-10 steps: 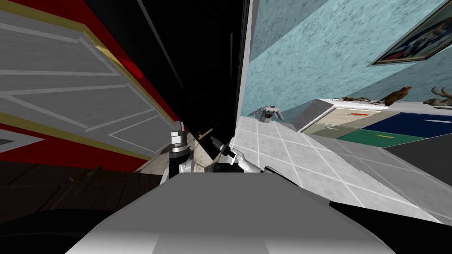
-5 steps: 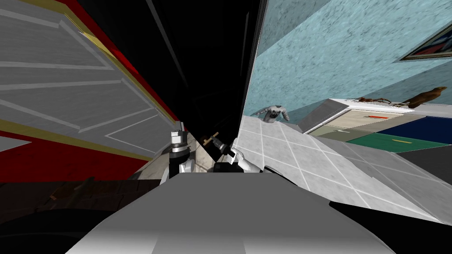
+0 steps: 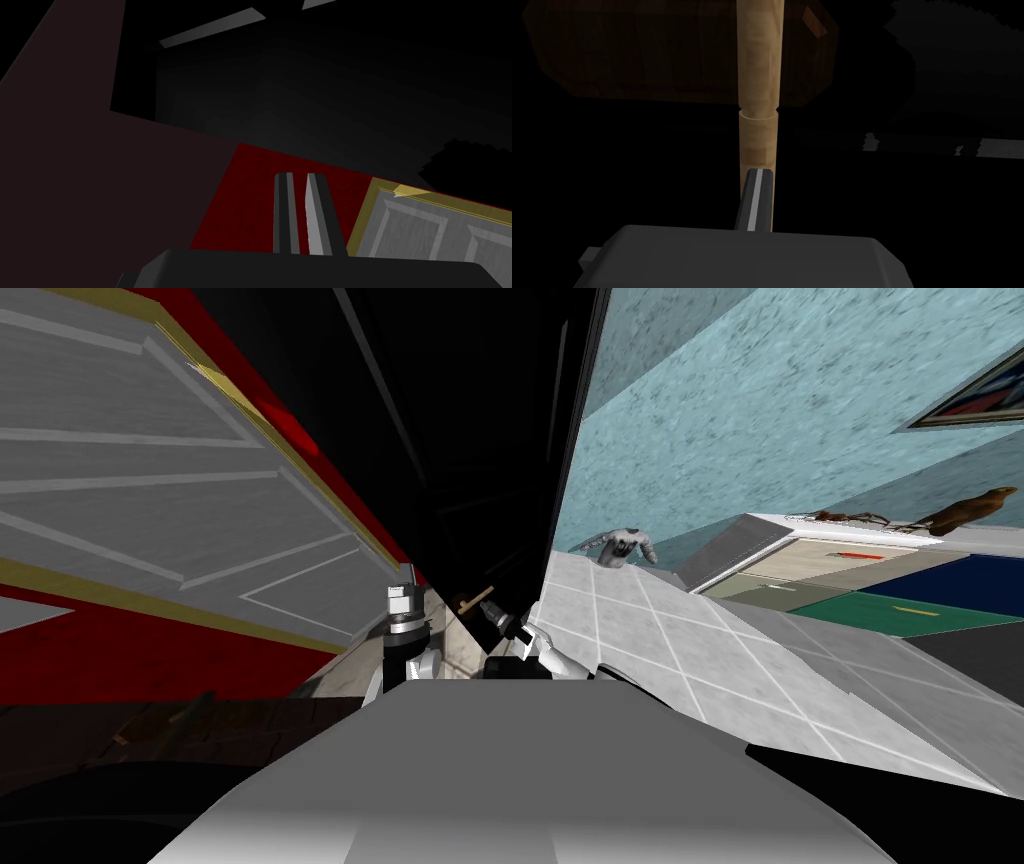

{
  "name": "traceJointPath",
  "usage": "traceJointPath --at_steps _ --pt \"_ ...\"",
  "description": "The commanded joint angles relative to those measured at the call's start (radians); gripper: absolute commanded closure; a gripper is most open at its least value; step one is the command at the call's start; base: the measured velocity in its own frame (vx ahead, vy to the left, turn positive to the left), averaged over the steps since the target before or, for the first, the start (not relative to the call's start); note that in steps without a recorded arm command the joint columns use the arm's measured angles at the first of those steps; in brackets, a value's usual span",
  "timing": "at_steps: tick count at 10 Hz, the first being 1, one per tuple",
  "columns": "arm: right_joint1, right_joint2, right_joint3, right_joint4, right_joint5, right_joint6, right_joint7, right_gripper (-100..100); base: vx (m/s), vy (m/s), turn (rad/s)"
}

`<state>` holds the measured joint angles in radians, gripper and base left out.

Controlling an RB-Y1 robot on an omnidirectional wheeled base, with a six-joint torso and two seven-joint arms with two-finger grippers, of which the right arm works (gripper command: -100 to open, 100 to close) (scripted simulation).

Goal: Push the door open

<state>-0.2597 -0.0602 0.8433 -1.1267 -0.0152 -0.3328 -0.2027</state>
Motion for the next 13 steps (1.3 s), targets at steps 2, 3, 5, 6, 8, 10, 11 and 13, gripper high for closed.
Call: traceJointPath --at_steps 2,3,5,6,8,10,11,13 --pt "0.001 -0.001 0.000 0.001 0.000 0.001 0.000 100 -0.006 -0.008 0.001" --pt "0.001 -0.001 0.000 0.001 0.000 0.001 0.000 100 0.000 0.000 0.000" --pt "0.004 -0.008 -0.018 -0.001 -0.003 0.005 0.003 -100 -0.183 -0.078 -0.111" --pt "0.006 -0.005 -0.027 -0.001 -0.004 0.007 0.005 -100 -0.219 -0.132 -0.092" --pt "0.006 -0.002 -0.029 -0.004 -0.005 0.010 0.005 -100 -0.162 -0.102 -0.045" --pt "0.005 -0.002 -0.038 0.006 -0.004 0.006 0.009 -100 0.070 0.094 0.031" --pt "0.004 0.000 -0.043 0.011 -0.003 0.004 0.012 -100 0.119 0.173 0.032" --pt "0.003 0.006 -0.050 0.020 -0.002 0.000 0.016 -100 0.154 0.157 0.024"
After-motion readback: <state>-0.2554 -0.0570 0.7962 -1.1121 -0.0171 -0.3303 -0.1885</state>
